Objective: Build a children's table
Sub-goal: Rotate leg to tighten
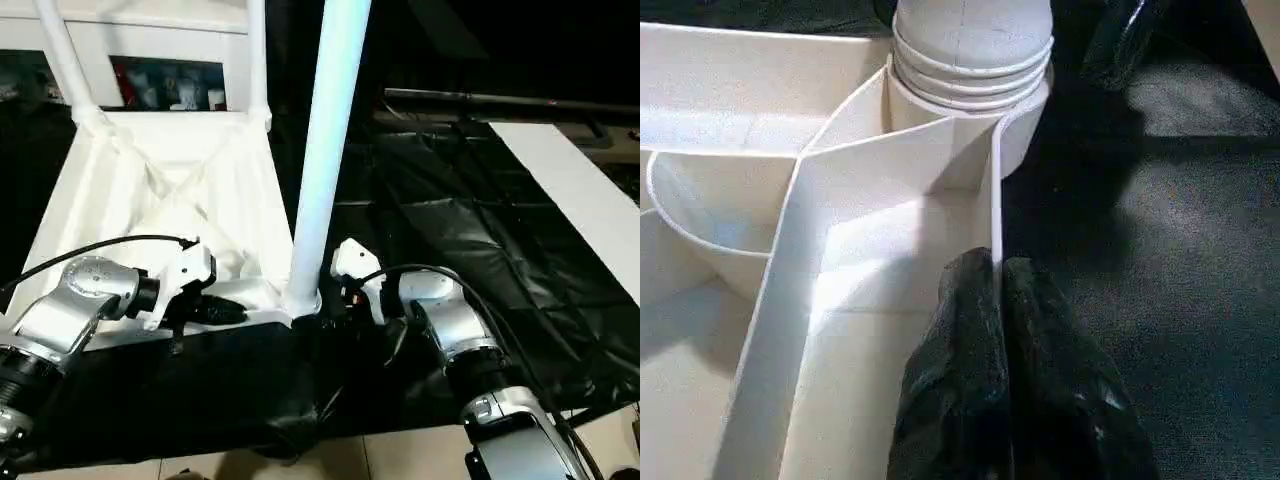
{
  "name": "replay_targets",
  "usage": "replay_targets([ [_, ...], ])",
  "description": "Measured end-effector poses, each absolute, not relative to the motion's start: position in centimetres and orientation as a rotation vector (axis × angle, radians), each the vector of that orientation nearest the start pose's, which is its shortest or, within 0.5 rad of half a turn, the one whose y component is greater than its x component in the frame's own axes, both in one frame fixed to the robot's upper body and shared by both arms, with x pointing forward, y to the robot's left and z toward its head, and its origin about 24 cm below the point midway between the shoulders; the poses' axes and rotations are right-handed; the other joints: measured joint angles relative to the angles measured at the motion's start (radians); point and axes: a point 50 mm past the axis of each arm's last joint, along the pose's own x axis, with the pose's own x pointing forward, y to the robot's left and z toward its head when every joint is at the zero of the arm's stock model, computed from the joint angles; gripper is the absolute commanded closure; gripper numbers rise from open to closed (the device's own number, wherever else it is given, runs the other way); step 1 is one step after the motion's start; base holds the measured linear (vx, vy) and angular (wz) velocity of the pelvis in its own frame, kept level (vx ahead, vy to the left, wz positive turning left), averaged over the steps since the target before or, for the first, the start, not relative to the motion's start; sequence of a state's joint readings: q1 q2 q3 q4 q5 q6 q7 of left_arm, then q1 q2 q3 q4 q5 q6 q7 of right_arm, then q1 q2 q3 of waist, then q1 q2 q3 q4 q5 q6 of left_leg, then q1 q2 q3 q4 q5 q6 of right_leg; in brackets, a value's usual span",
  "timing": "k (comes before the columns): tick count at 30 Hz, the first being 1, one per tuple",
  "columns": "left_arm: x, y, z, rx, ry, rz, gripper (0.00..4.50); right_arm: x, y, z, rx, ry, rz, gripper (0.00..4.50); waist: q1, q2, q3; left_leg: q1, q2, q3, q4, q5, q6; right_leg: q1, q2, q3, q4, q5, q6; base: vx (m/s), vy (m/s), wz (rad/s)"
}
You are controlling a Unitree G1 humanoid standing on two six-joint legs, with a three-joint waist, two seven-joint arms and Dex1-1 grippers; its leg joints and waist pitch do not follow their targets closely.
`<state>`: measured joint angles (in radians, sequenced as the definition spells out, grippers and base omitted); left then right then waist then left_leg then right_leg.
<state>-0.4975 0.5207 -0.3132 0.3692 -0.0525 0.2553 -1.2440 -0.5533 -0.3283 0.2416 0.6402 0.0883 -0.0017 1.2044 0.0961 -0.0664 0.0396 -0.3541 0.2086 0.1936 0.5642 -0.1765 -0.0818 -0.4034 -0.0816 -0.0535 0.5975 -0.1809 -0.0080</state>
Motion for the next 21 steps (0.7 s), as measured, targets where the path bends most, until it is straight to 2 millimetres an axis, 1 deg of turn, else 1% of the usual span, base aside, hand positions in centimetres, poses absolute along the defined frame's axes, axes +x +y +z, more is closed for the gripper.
replay_targets([
  [1,29.78,16.18,5.94,0.403,0.541,-1.323,4.5,31.03,-12.87,4.39,-0.25,0.332,1.342,0.61,0.0,0.0,0.0,0.0,0.0,0.0,0.0,0.0,0.0,0.0,0.0,0.0,0.0,0.0,0.0,0.0,0.0,0.0],
  [2,29.77,16.17,5.95,0.403,0.541,-1.323,4.5,31.03,-12.86,4.38,-0.25,0.332,1.342,0.76,0.0,0.0,0.0,0.0,0.0,0.0,0.0,0.0,0.0,0.0,0.0,0.0,0.0,0.0,0.0,0.0,0.0,0.0],
  [3,29.76,16.17,5.94,0.403,0.54,-1.323,4.5,31.03,-12.84,4.38,-0.249,0.332,1.342,0.76,0.0,0.0,0.0,0.0,0.0,0.0,0.0,0.0,0.0,0.0,0.0,0.0,0.0,0.0,0.0,0.0,0.0,0.0],
  [5,29.66,16.31,5.88,0.402,0.543,-1.321,4.5,31.06,-12.73,4.36,-0.24,0.338,1.338,0.98,-0.002,-0.001,-0.001,0.0,0.0,0.0,0.0,0.0,0.0,0.0,0.0,0.0,0.0,0.0,0.0,0.0,0.0,0.0],
  [6,29.59,16.32,5.85,0.402,0.542,-1.321,4.5,31.07,-12.67,4.36,-0.237,0.339,1.339,0.98,-0.002,-0.001,-0.001,0.0,0.0,0.0,0.0,0.0,0.0,0.0,0.0,0.0,0.0,0.0,0.0,0.0,0.0,0.0],
  [8,29.5,16.34,5.82,0.401,0.542,-1.323,4.5,31.08,-12.62,4.34,-0.232,0.341,1.337,1.21,-0.002,-0.002,-0.001,0.0,0.0,0.0,0.0,0.0,0.0,0.0,0.0,0.0,0.0,0.0,0.0,0.0,0.0,0.0],
  [9,29.47,16.34,5.82,0.402,0.542,-1.323,4.5,31.08,-12.61,4.33,-0.232,0.341,1.337,1.21,-0.002,-0.002,-0.001,0.0,0.0,0.0,0.0,0.0,0.0,0.0,0.0,0.0,0.0,0.0,0.0,0.0,0.0,0.0],
  [11,29.4,16.39,5.81,0.401,0.545,-1.326,4.5,31.08,-12.62,4.32,-0.23,0.343,1.337,1.44,-0.003,-0.003,-0.002,0.0,0.0,0.0,0.0,0.0,0.0,0.0,0.0,0.0,0.0,0.0,0.0,0.0,0.0,0.0],
  [12,29.38,16.42,5.8,0.4,0.546,-1.328,4.5,31.07,-12.61,4.32,-0.23,0.344,1.337,1.44,-0.003,-0.004,-0.002,0.0,0.0,0.0,0.0,0.0,0.0,0.0,0.0,0.0,0.0,0.0,0.0,0.0,0.0,0.0],
  [13,29.37,16.42,5.79,0.398,0.546,-1.328,4.5,31.07,-12.62,4.3,-0.228,0.346,1.337,1.61,-0.003,-0.004,-0.002,0.0,0.0,0.0,0.0,0.0,0.0,0.0,0.0,0.0,0.0,0.0,0.0,0.0,0.0,0.0],
  [14,29.36,16.42,5.78,0.397,0.546,-1.328,4.5,31.07,-12.63,4.3,-0.226,0.348,1.336,1.61,-0.003,-0.004,-0.002,0.0,0.0,0.0,0.0,0.0,0.0,0.0,0.0,0.0,0.0,0.0,0.0,0.0,0.0,0.0],
  [15,29.36,16.41,5.78,0.396,0.546,-1.328,4.5,31.07,-12.63,4.29,-0.225,0.349,1.337,1.73,-0.003,-0.005,-0.002,0.0,0.0,0.0,0.0,0.0,0.0,0.0,0.0,0.0,0.0,0.0,0.0,0.0,0.0,0.0],
  [21,29.32,16.4,5.79,0.391,0.55,-1.328,4.5,31.08,-12.65,4.26,-0.219,0.352,1.34,1.82,-0.002,-0.005,-0.002,0.0,0.0,0.001,0.0,0.0,0.0,0.0,0.0,0.0,0.001,0.0,0.0,0.0,0.0,0.0],
])
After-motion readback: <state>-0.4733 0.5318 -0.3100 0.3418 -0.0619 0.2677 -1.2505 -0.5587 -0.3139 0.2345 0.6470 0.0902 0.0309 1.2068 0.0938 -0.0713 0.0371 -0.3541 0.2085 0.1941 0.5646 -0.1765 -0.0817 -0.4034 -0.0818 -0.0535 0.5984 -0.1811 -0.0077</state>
